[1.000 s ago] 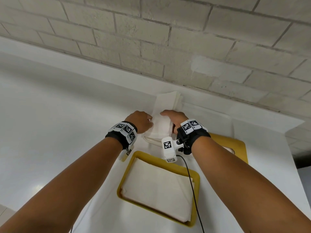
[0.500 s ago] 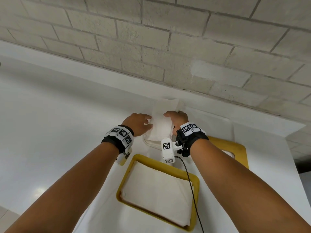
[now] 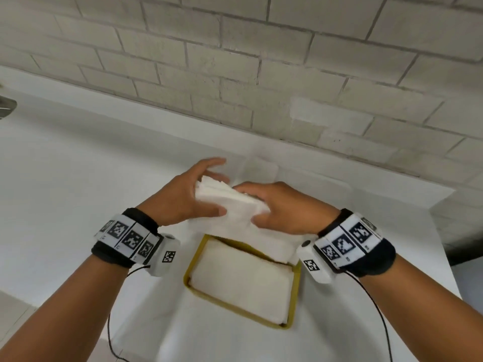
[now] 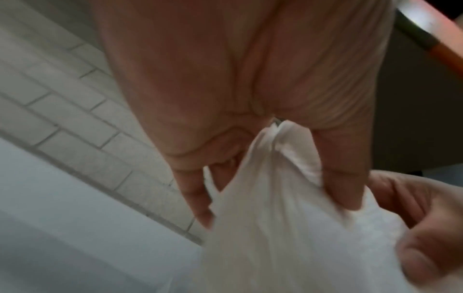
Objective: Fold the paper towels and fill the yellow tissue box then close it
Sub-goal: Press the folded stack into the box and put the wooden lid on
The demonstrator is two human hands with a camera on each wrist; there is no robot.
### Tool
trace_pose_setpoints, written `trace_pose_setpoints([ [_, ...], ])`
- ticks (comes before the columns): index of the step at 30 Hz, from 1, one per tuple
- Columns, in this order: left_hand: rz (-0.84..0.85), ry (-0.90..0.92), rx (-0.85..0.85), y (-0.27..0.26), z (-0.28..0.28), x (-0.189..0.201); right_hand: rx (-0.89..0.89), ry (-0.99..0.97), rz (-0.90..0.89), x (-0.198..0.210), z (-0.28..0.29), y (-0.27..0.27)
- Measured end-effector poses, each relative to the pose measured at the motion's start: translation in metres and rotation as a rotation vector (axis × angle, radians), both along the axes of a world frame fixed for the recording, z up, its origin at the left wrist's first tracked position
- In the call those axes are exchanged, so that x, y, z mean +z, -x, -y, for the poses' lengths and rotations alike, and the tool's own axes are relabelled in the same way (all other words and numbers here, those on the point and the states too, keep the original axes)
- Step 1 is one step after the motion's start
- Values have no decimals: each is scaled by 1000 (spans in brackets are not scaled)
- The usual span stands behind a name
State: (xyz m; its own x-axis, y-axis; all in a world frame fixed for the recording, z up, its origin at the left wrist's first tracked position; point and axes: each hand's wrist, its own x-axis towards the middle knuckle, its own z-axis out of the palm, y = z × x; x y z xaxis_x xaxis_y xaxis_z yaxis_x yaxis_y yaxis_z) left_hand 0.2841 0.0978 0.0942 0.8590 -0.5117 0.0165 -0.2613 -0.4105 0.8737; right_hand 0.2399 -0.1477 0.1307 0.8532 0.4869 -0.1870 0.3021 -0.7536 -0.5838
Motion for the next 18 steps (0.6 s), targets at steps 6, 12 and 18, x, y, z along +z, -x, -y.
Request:
trace_pose_setpoints([
  [6, -37, 63, 81, 54, -22, -32, -54, 44, -31, -24, 11, 48],
  [12, -33, 55, 139, 78, -35, -53, -158, -91, -2, -59, 18, 84],
  [18, -78, 75, 198, 75, -25, -41, -424, -380, 1, -59, 25, 99],
])
